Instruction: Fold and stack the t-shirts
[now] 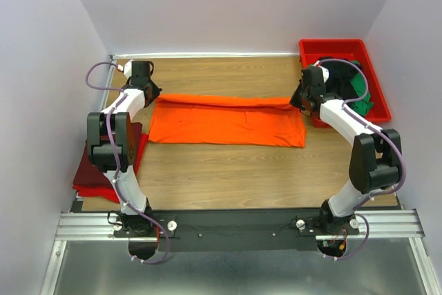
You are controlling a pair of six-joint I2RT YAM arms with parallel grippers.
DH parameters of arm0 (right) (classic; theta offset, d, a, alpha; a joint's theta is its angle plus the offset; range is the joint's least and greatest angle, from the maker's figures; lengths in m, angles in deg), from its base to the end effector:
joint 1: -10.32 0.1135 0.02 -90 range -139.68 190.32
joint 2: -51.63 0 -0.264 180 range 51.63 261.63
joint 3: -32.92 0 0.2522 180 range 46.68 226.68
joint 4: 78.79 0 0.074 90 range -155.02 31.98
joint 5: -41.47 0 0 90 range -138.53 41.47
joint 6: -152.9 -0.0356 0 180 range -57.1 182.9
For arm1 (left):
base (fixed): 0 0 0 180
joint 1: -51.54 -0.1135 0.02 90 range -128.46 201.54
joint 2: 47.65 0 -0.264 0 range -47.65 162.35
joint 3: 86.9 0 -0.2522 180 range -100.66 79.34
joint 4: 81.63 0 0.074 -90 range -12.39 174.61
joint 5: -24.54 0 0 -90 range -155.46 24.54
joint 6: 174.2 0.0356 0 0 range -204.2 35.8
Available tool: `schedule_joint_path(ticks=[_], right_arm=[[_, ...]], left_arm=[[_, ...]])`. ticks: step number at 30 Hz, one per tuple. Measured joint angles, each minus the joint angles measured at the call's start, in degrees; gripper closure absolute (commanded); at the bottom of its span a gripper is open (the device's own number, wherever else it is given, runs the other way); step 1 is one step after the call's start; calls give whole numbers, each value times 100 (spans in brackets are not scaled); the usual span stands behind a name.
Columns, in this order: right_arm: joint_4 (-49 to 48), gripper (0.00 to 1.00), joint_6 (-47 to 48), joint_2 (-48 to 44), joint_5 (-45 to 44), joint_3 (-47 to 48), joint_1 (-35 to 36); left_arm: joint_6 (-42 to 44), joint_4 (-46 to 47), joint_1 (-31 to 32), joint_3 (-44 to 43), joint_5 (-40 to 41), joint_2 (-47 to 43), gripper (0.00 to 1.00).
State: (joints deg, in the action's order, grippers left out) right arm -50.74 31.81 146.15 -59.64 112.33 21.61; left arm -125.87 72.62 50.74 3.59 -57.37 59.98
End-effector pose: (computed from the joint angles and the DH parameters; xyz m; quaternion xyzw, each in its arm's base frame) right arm 0.3581 0.0645 0.2364 0.1949 0.8931 0.0602 0.4010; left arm 0.4183 0.0109 0.2110 -0.3582 0.8454 -0.0756 0.3889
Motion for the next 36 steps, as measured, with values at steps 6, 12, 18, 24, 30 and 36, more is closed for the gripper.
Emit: schedule_joint_path(ticks=[6,12,18,24,30,36], right_arm=[[-70,100,-39,-234,9,-271,0],[-109,100,-48,-361,35,-566,0],[-149,93,-59,-400,114,-789,0],[-225,47,-48,-503,310,-1121,0],[-256,39,9,-1069,424,-1235,0],[-319,40,31,-605,415,-603,-2]], left_arm=[[-39,11,0,151,0,-90,100],[-114,-11,0,472,0,-256,100],[-175,72,0,691,0,-398,91],[-282,122,0,1075,7,-662,53],[-275,181,0,1211,4,-1268,47],[-109,190,70,1102,-92,-1386,47]])
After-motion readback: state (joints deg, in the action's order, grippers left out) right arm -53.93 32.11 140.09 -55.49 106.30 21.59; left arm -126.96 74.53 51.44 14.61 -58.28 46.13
